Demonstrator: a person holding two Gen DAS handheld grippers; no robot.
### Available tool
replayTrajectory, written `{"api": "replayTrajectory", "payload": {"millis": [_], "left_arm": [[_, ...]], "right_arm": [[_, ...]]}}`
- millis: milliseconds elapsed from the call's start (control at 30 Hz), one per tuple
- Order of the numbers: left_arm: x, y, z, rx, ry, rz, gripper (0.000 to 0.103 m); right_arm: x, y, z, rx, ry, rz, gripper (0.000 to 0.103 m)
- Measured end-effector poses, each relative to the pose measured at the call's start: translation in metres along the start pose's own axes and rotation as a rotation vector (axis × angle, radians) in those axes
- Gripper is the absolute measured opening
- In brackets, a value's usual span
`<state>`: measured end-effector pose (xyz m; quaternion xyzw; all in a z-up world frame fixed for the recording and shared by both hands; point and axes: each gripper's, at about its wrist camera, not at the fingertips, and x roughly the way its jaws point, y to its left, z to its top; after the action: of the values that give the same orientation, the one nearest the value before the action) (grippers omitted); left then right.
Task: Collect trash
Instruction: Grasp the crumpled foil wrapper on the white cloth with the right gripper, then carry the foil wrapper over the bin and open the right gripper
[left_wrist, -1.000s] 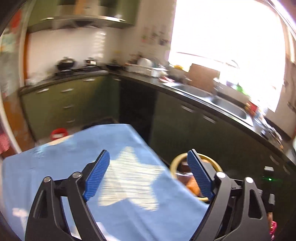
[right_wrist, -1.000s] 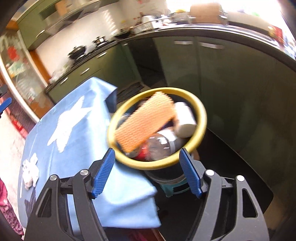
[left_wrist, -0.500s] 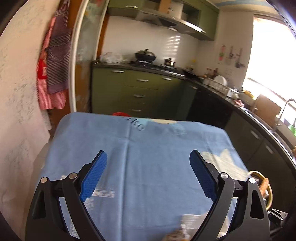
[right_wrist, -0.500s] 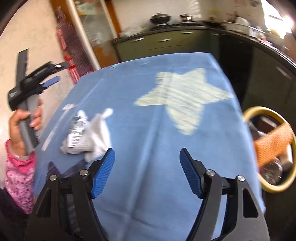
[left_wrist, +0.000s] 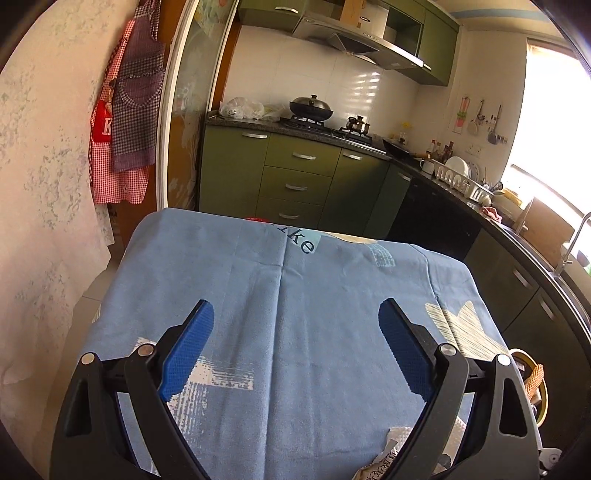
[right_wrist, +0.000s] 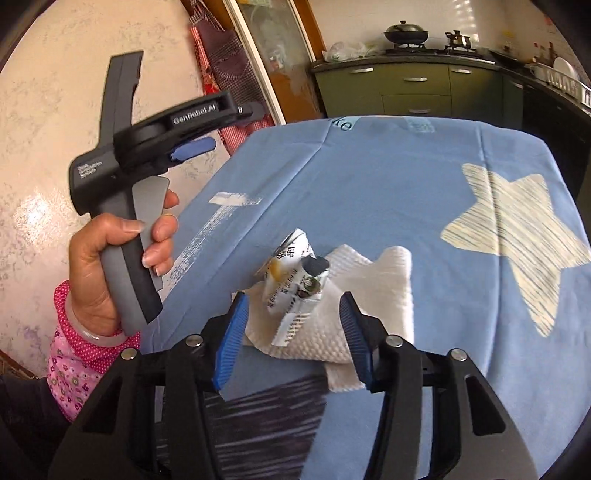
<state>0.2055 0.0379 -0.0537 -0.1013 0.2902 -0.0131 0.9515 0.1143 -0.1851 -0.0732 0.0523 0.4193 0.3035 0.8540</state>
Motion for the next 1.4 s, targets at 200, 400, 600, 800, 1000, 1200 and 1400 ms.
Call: {"api": "replayTrajectory", "payload": {"millis": [200,400,600,800,1000,1200,1400], "left_arm": [[-0.002,-0.002,-0.001,0.003,0.001,0.007,0.09],[-0.003,-0.002,-0.001,0.003,-0.004,0.013,0.09],[-0.004,-0.002,-0.001,-0.003,-0.007,0.016,0.09],[-0.003,-0.004,-0.002,-0.001,0.0,0.017,0.09],[-0.002,-0.007,-0.004,0.01,0.007,0.018,0.09],[-0.001,-0.013,-0.006,0.025,0.005,0.007,0.09],[0.004,-0.018,-0.009,0.042,0.018,0.007,0.09]], "right_arm": [[0.027,0.002,0.012,-0.005,0.024,-0.017,0.049],[0.032,0.006,0.019,-0.012,0.008,-0.022,0.016],[0.007,0.011,0.026,-0.009,-0.062,-0.003,0.016],[-0.024,0.012,0.031,-0.005,-0.121,-0.004,0.016],[-0.063,-0.02,0.022,0.064,-0.187,-0.082,0.016],[-0.119,-0.112,-0.005,0.27,-0.261,-0.341,0.016],[-0.168,-0.195,-0.041,0.449,-0.289,-0.612,0.017]]}}
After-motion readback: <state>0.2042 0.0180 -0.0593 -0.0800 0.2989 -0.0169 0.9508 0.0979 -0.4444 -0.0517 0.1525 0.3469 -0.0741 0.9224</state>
